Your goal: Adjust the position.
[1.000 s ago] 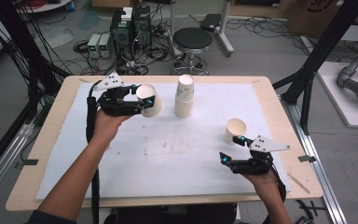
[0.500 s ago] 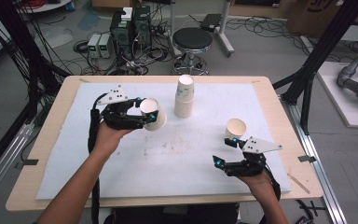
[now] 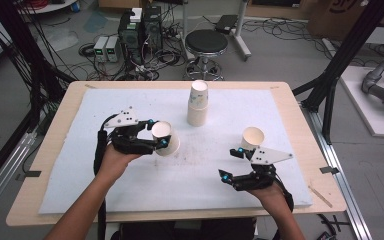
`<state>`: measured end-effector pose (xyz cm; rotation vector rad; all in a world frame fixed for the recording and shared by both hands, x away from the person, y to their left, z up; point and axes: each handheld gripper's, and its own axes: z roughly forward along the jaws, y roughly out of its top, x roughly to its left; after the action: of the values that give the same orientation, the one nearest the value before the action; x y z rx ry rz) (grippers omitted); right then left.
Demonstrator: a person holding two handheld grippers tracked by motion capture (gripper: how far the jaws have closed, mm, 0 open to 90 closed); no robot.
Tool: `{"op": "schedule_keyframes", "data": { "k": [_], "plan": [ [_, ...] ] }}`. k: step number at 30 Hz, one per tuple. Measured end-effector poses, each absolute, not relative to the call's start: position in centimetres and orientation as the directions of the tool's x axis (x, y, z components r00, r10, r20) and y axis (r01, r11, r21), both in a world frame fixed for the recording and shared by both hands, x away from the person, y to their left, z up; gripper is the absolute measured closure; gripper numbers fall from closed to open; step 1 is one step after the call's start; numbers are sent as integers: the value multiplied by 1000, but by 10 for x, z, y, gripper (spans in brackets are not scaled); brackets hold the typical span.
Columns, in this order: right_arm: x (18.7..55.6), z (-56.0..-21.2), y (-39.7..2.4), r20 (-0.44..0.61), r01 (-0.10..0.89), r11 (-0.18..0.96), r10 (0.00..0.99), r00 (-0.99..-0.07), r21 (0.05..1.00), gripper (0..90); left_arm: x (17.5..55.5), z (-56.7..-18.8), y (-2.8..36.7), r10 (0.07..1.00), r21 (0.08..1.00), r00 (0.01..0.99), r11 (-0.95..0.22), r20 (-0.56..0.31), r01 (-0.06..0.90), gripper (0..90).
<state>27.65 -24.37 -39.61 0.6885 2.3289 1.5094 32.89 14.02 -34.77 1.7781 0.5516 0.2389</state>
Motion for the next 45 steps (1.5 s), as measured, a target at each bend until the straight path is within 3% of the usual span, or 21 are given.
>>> {"op": "schedule_keyframes", "data": {
  "k": [45],
  "plan": [
    [298, -395, -150, 59, 165, 422, 254, -965, 892, 204, 303, -362, 111, 254, 943, 953, -242, -165, 228, 361]
  ]
}}
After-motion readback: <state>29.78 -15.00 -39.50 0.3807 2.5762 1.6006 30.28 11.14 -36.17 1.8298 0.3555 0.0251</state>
